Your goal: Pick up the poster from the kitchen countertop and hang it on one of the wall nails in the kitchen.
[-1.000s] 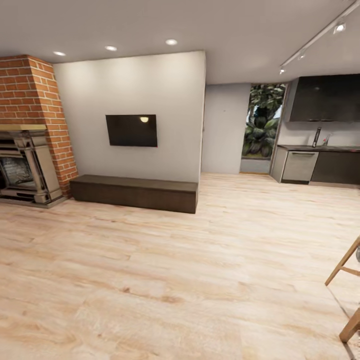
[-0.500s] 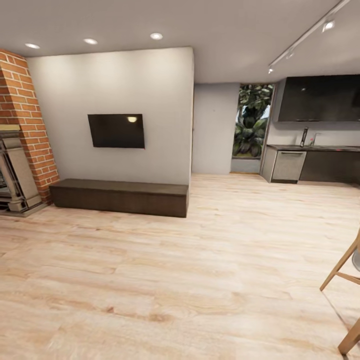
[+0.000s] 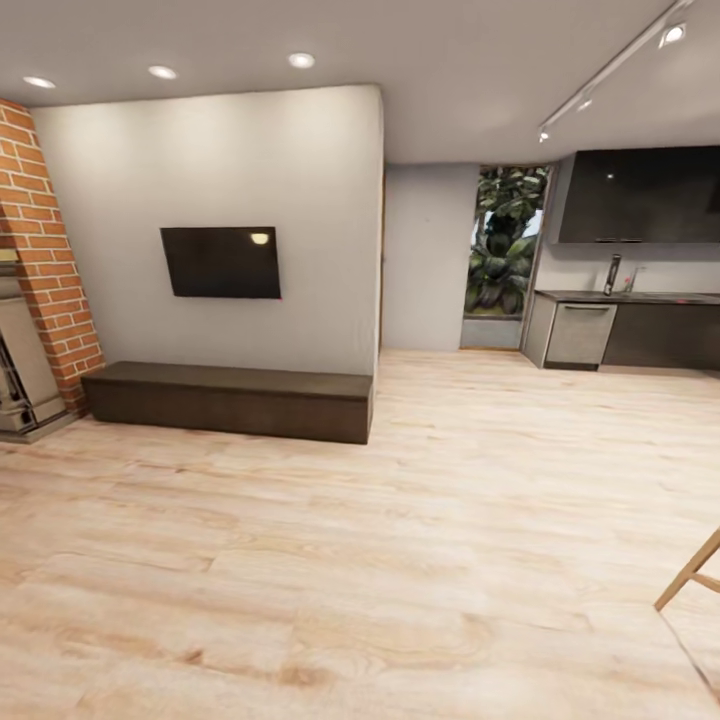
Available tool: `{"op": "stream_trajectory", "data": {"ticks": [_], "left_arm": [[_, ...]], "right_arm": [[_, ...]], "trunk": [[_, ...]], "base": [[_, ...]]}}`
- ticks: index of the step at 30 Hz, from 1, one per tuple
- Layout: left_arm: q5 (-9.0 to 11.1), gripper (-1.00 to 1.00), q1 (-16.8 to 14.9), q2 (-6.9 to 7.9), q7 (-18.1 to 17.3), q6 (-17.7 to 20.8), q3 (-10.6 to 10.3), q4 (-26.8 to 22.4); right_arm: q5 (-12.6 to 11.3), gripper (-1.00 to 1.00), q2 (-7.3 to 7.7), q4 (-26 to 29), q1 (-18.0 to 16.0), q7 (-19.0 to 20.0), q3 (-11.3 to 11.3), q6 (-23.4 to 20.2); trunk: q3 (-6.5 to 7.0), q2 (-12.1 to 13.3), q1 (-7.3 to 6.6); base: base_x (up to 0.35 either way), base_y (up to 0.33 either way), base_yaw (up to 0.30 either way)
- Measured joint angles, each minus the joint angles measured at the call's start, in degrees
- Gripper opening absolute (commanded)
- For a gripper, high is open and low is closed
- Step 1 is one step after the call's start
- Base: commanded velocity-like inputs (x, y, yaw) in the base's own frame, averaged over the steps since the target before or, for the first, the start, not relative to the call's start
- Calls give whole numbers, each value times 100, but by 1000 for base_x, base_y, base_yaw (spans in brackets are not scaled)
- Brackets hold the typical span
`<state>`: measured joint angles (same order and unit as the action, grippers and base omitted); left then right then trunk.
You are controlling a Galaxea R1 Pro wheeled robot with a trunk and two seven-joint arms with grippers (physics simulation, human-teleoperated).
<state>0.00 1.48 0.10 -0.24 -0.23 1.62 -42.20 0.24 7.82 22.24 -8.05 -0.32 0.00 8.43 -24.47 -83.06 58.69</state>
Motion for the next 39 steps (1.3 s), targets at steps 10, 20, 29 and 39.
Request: {"op": "stream_trajectory", "data": {"ticks": [10,20,29,39], "left_arm": [[0,100,-1,0,0,6,-1,1],[0,100,-1,37,2,7,0,1],[0,100,-1,52,1,7,7,1],[0,100,0,52,2,7,7,0]], "right_arm": [[0,100,1,-2,1,0,0,0],[0,100,2,5,1,0,0,-1],[0,100,0,4,1,0,0,0],[0,100,2,-4,0,1,0,0]], "trunk": [[3,0,0],[24,0,0],[43,0,0],[48,0,0]], "base": [[320,-119,-175],[320,-115,-262],[321,-86,-235],[321,-37,-31]]}}
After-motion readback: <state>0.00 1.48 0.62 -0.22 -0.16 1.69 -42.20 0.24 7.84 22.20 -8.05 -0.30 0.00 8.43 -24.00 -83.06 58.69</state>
